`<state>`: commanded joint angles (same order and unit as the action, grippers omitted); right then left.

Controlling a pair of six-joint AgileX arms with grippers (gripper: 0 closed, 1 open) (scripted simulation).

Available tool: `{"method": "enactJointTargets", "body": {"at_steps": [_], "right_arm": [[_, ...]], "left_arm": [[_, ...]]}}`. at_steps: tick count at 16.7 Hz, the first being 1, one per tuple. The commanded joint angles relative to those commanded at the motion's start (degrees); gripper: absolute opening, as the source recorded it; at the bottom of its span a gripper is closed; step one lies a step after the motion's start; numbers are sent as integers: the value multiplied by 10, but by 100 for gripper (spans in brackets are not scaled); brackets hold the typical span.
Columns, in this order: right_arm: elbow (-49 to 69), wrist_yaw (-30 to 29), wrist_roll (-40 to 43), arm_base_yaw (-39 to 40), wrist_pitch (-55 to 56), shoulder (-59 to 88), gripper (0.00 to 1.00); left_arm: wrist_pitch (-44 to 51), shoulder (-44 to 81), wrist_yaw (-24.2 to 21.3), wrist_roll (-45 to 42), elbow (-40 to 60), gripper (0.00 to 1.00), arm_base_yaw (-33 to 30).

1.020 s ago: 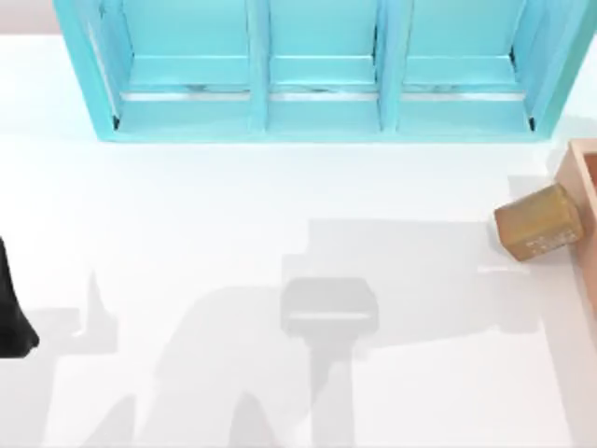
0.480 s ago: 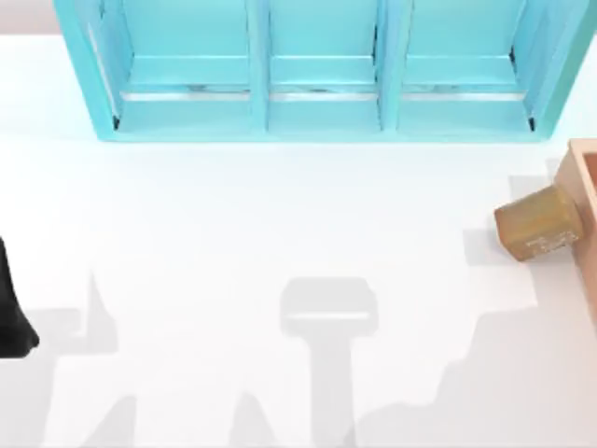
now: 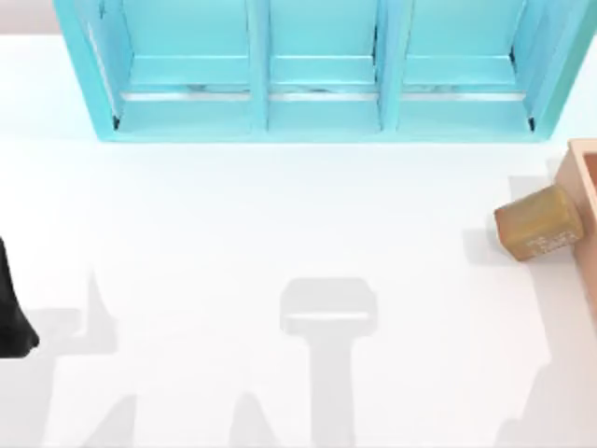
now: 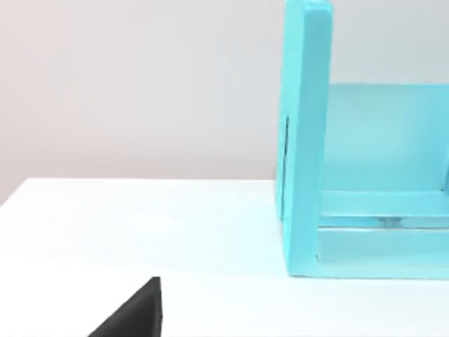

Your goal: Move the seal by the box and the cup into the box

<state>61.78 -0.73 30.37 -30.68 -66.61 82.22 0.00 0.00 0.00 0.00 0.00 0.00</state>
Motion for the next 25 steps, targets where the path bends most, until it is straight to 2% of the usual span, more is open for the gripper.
{"method": "enactJointTargets", "body": {"at_steps": [4, 14, 19, 25], "right_arm": [[-4, 0, -2, 4, 13, 8, 0], [-117, -2, -19, 19, 150, 33, 0], [-123, -1, -19, 18, 155, 32, 0], [-123, -1, -19, 18, 155, 32, 45]], "left_arm": [[0, 0, 0, 0, 0, 100, 0], [0, 0, 0, 0, 0, 100, 0], [0, 0, 0, 0, 0, 100, 0], [0, 0, 0, 0, 0, 100, 0]]}}
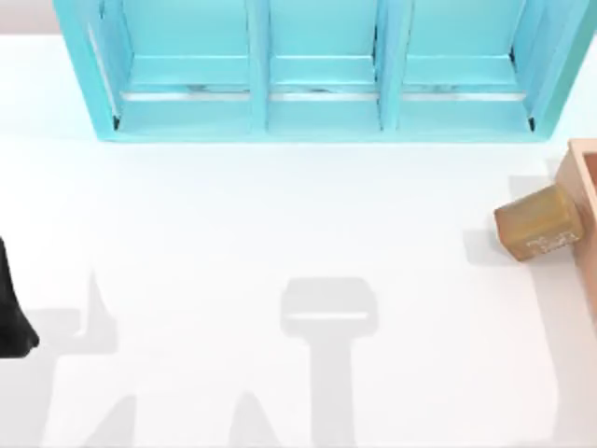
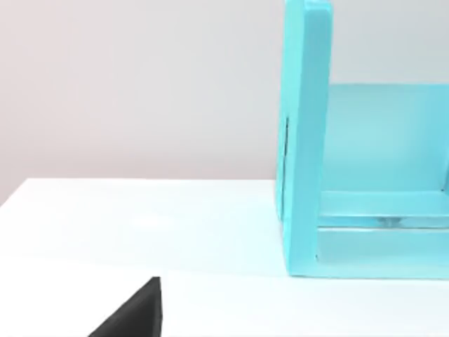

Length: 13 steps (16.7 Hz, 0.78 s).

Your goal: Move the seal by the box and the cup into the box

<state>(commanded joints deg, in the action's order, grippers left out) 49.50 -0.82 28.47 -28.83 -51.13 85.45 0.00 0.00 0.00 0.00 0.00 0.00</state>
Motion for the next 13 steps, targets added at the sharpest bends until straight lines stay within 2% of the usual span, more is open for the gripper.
{"method": "enactJointTargets", "body": {"at_steps": [7, 13], "right_arm": [[0, 0, 0, 0, 0, 0, 98], [0, 0, 0, 0, 0, 0, 100]], "left_arm": [[0, 0, 0, 0, 0, 100, 0], [0, 0, 0, 0, 0, 100, 0]]}}
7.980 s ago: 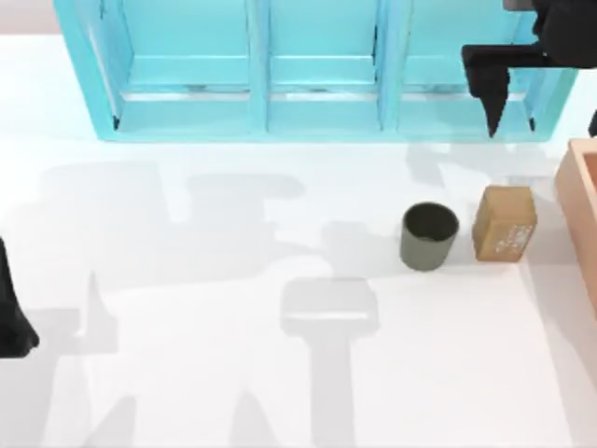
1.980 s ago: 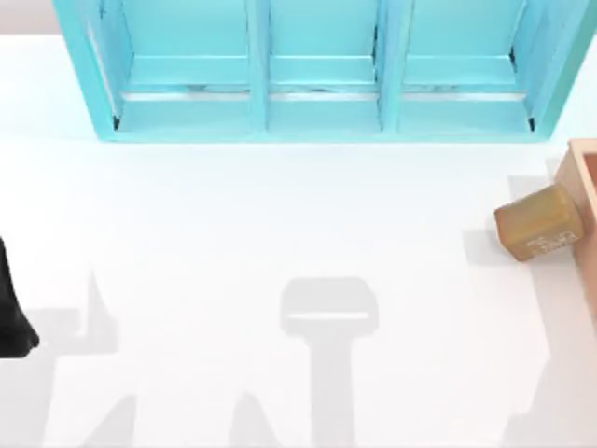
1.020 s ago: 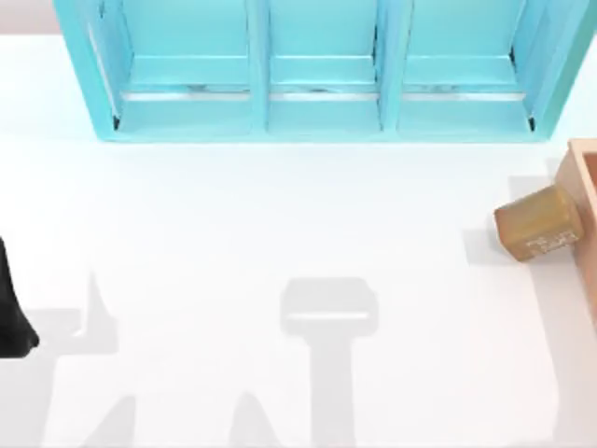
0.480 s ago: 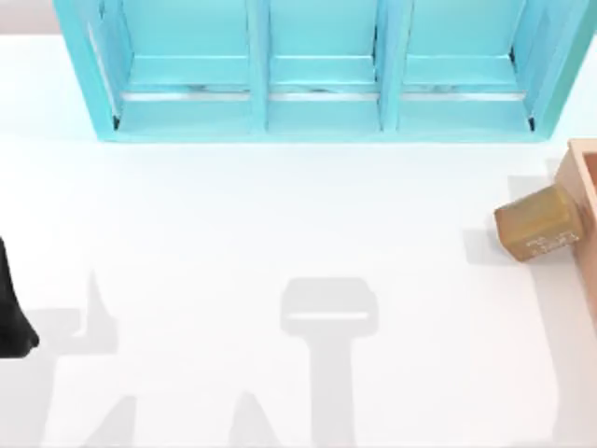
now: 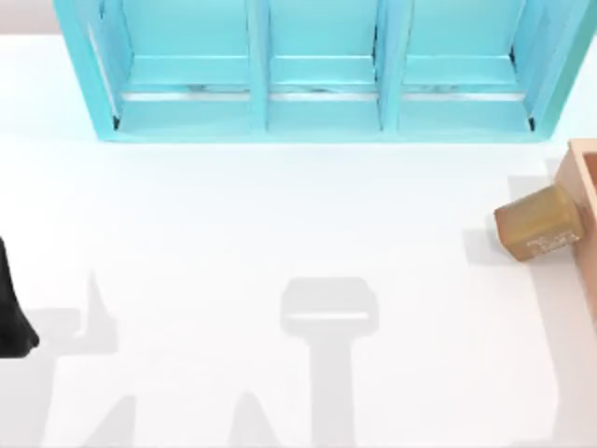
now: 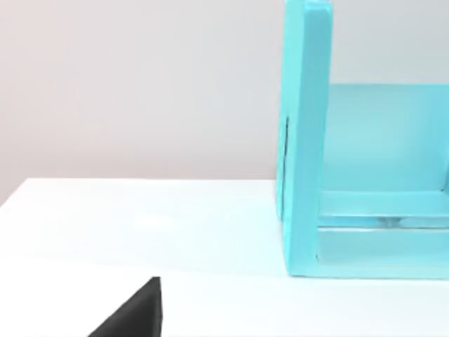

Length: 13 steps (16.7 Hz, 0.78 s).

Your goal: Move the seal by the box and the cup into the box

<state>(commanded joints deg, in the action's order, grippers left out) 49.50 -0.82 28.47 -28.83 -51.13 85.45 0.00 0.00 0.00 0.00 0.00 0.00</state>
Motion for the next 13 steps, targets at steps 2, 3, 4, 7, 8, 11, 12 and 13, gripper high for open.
{"method": "enactJointTargets", "body": {"at_steps": [2, 3, 4, 7, 8, 11, 12, 13], "right_arm": [[0, 0, 0, 0, 0, 0, 100], [0, 0, 0, 0, 0, 0, 100], [2, -1, 0, 0, -1, -1, 100], [41, -14, -8, 1, -26, -36, 100], [65, -21, -11, 1, -41, -54, 100], [144, -34, -16, 1, -96, -95, 100], [166, -36, -16, 2, -116, -102, 100], [184, -36, -15, 2, -136, -104, 100]], "left_arm": [[0, 0, 0, 0, 0, 100, 0], [0, 0, 0, 0, 0, 100, 0], [0, 0, 0, 0, 0, 100, 0], [0, 0, 0, 0, 0, 100, 0], [0, 0, 0, 0, 0, 100, 0], [0, 0, 0, 0, 0, 100, 0], [0, 0, 0, 0, 0, 100, 0], [0, 0, 0, 0, 0, 100, 0]]}}
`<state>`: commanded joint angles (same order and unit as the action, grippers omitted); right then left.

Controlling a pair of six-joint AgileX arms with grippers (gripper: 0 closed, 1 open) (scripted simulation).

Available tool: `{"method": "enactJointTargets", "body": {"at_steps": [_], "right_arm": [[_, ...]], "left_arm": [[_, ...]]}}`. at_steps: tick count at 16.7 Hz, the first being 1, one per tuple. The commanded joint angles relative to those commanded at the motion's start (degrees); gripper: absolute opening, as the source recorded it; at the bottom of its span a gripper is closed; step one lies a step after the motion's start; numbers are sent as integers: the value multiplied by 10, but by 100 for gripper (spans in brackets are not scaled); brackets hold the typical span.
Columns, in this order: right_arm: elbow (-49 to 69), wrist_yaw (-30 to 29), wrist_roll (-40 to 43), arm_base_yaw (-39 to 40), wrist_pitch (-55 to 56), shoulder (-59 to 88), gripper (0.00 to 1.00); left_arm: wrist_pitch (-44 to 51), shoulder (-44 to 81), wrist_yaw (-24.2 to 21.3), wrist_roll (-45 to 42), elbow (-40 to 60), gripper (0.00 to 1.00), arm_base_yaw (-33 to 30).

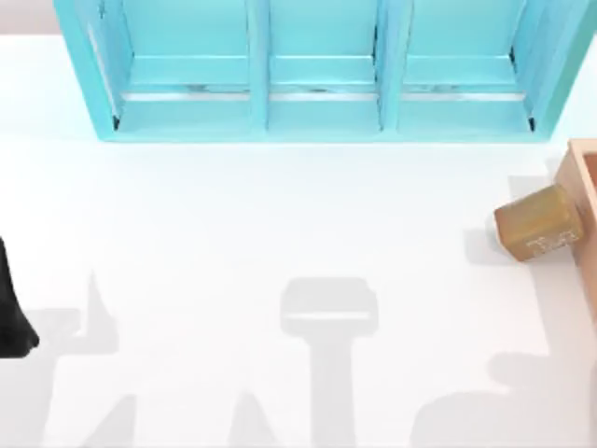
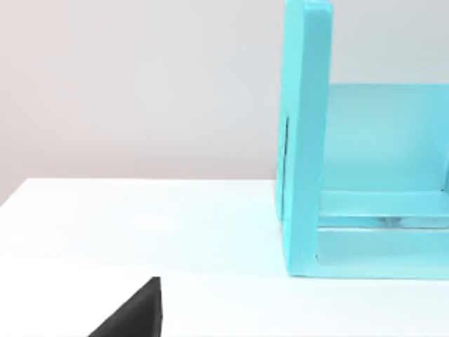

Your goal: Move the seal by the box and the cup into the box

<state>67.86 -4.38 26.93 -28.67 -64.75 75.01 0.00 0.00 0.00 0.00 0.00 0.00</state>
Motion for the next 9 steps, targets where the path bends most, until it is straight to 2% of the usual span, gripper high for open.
{"method": "enactJointTargets", "body": {"at_steps": [5, 9], "right_arm": [[27, 21, 12, -3, -80, 34, 100], [12, 36, 19, -5, -101, 63, 100]], "left_arm": [[0, 0, 0, 0, 0, 100, 0], [0, 0, 0, 0, 0, 100, 0]]}}
